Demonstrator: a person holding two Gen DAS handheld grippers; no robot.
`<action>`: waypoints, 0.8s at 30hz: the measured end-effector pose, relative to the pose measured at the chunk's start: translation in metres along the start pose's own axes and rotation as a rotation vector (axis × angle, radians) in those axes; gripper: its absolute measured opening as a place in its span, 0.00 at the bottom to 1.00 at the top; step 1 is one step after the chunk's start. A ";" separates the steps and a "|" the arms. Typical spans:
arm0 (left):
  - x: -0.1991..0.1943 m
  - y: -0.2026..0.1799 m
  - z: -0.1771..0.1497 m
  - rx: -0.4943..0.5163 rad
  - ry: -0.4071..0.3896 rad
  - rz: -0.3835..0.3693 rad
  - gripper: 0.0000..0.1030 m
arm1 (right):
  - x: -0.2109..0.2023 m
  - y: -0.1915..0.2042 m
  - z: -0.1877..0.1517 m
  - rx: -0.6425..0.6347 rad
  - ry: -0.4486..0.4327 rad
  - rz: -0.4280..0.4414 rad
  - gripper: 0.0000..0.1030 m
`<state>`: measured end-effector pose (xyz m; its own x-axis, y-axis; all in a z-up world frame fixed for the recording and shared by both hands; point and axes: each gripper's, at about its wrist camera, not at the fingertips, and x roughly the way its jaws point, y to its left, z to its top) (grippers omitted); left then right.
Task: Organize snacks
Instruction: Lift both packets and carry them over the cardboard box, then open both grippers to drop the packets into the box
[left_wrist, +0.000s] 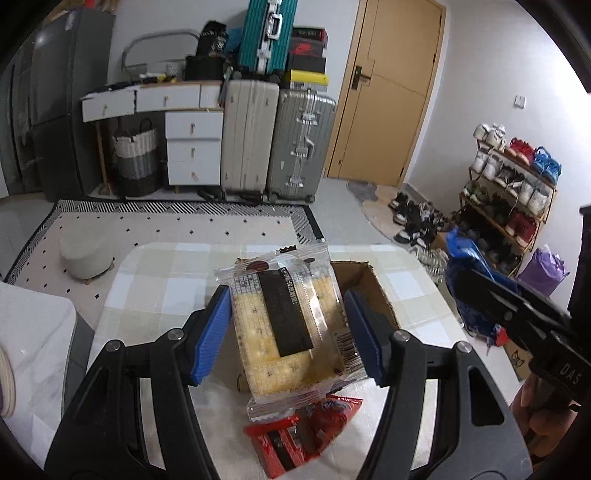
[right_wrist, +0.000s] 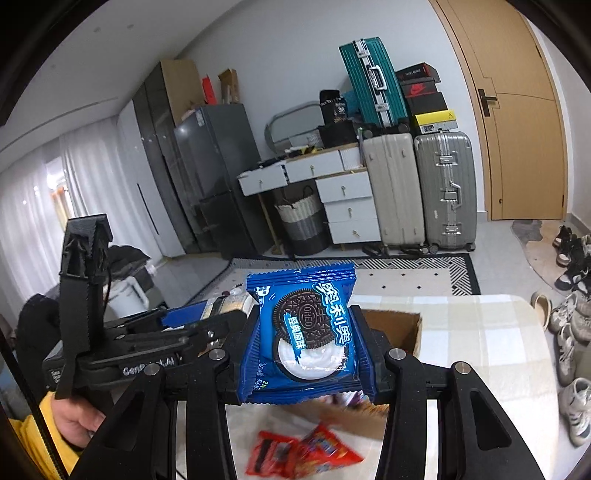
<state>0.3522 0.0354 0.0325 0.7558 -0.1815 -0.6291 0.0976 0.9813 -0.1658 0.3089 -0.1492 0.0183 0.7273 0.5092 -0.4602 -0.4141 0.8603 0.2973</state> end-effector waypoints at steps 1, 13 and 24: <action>0.011 -0.001 0.005 0.000 0.014 -0.003 0.58 | 0.009 -0.004 0.003 0.002 0.015 -0.010 0.43; 0.136 -0.010 0.049 0.031 0.133 -0.033 0.37 | 0.098 -0.049 0.002 0.075 0.151 -0.042 0.43; 0.174 0.000 0.045 0.022 0.147 -0.023 0.37 | 0.130 -0.060 -0.021 0.077 0.219 -0.050 0.43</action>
<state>0.5127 0.0063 -0.0428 0.6505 -0.2100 -0.7299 0.1297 0.9776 -0.1656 0.4169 -0.1343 -0.0766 0.6061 0.4669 -0.6439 -0.3319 0.8842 0.3287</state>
